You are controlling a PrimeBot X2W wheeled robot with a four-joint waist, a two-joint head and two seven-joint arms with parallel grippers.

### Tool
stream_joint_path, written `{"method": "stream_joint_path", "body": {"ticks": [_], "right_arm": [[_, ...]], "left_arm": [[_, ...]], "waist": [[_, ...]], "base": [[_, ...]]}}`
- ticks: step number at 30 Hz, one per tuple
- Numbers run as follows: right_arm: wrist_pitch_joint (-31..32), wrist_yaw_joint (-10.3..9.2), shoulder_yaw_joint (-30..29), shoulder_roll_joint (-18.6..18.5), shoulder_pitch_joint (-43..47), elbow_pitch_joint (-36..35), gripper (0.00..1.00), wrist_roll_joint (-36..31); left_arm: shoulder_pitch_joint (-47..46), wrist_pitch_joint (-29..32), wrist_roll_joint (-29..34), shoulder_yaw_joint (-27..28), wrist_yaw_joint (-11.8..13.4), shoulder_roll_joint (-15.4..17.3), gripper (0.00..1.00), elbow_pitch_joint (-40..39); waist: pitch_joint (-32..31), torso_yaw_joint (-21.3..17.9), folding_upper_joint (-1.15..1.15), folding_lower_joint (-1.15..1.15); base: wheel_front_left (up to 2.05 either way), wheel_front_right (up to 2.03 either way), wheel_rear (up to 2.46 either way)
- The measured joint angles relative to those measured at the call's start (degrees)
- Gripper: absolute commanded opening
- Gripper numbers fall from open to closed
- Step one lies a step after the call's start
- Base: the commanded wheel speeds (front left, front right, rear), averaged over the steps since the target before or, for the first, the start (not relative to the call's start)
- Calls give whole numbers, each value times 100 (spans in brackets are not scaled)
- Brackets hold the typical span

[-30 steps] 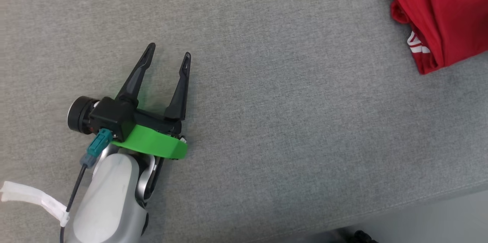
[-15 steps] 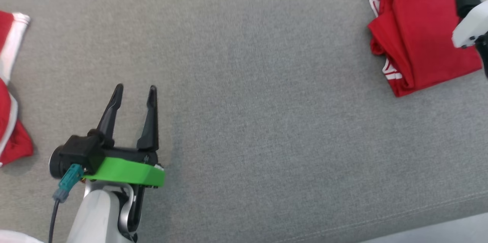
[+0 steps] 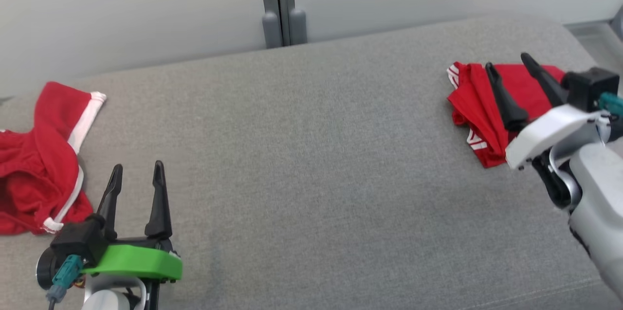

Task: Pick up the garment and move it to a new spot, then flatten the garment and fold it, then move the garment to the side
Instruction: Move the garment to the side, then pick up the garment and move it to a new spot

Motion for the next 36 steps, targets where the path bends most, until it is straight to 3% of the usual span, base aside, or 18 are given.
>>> {"method": "stream_joint_path", "body": {"ticks": [6,14,28,36], "right_arm": [[-1,0,-853,342,1221,-946,100,-591],[-1,-1,-1599,914,2238,-1383,100,-1022],[-1,0,-1561,1069,2492,-1429,100,-1239],[-1,0,-1492,1307,2584,-1566,100,-1245]], "left_arm": [[231,0,-91,118,-7,-60,100,44],[513,-1,34,274,-20,-115,100,46],[623,0,265,337,-34,-185,100,-59],[573,-1,379,336,-52,-187,100,-112]], "waist": [[-332,66,0,0],[-465,167,0,0],[-531,304,0,0],[-554,625,0,0]], "base": [[0,0,0],[0,0,0],[0,0,0],[0,0,0]]}}
